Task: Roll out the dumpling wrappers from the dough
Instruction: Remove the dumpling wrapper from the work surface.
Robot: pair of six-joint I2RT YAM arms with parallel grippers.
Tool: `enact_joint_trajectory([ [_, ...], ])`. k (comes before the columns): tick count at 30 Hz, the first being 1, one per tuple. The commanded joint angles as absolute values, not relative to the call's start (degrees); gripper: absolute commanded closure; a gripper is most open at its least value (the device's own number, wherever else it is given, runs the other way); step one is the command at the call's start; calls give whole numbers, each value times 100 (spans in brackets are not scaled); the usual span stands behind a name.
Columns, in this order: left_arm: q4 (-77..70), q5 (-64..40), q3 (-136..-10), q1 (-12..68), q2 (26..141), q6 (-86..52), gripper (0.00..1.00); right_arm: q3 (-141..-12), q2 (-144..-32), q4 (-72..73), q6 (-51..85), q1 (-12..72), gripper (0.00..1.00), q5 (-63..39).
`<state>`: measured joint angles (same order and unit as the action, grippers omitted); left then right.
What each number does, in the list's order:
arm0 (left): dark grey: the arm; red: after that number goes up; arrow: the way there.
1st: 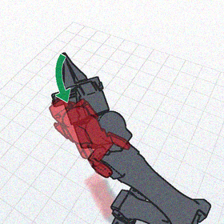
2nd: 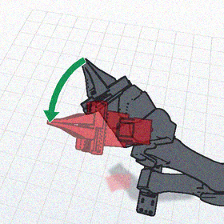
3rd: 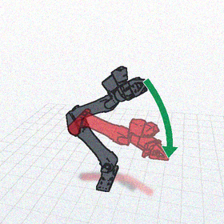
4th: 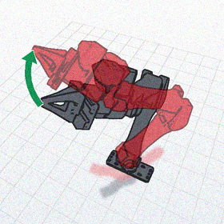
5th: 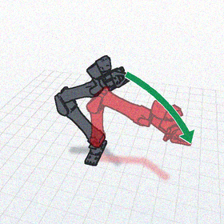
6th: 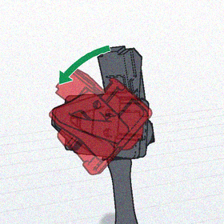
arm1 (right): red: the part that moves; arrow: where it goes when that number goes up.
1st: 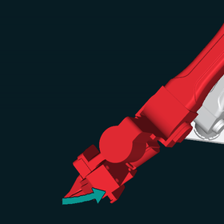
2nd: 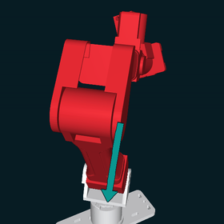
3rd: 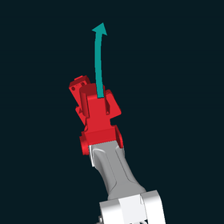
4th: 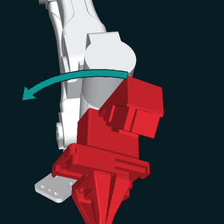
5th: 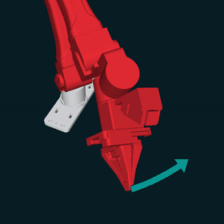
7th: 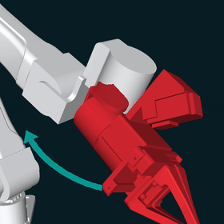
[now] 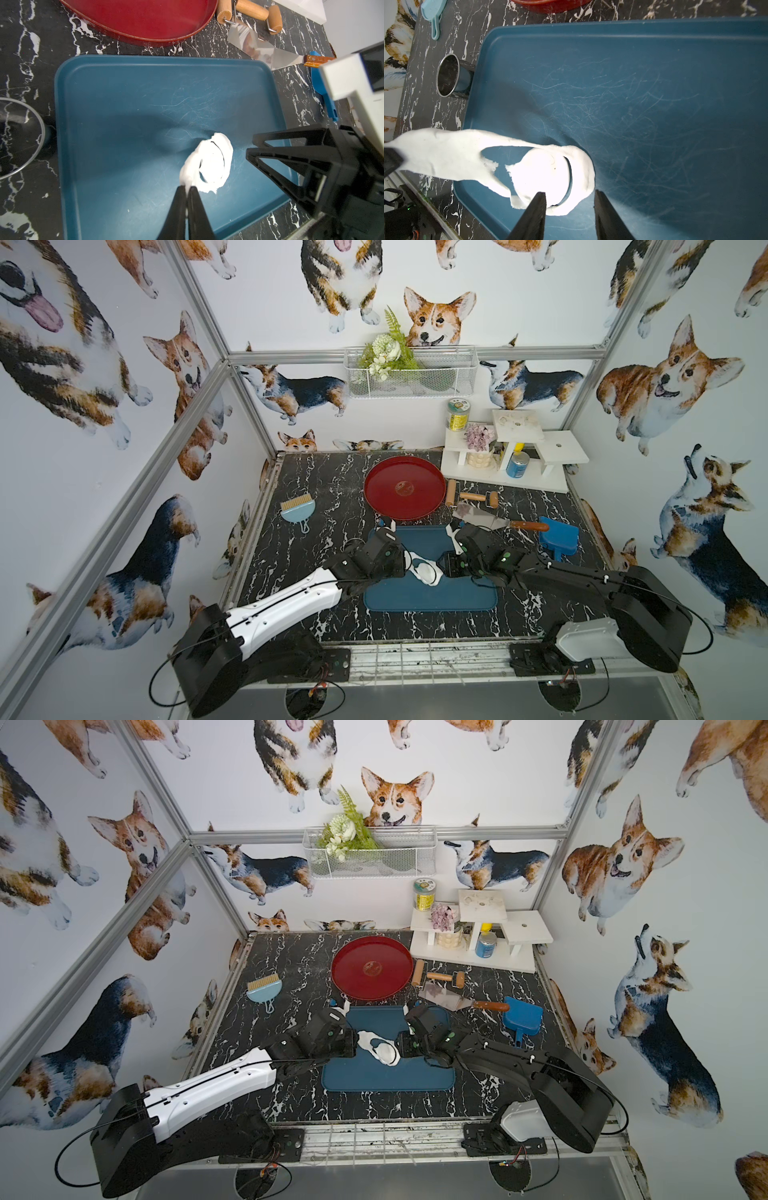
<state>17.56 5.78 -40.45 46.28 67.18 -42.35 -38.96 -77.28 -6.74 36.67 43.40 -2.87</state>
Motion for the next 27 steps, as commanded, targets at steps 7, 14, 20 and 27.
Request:
enact_joint_trajectory([
  [7, 1671, 485, -3885, 4570, 6751, -4219, 91, -3973, -7746, -783, 3581, 4348, 56, -186],
  [14, 1554, 277, -3858, 4570, 6611, -4195, 91, -3981, -7801, -767, 3576, 4348, 56, -211],
  [20, 1434, -60, -3920, 4570, 6488, -4207, 92, -4025, -7773, -817, 3607, 4359, 56, -78],
  [27, 1315, -501, -3990, 4570, 6467, -4210, 92, -3947, -7463, -826, 3743, 4347, 56, 345],
])
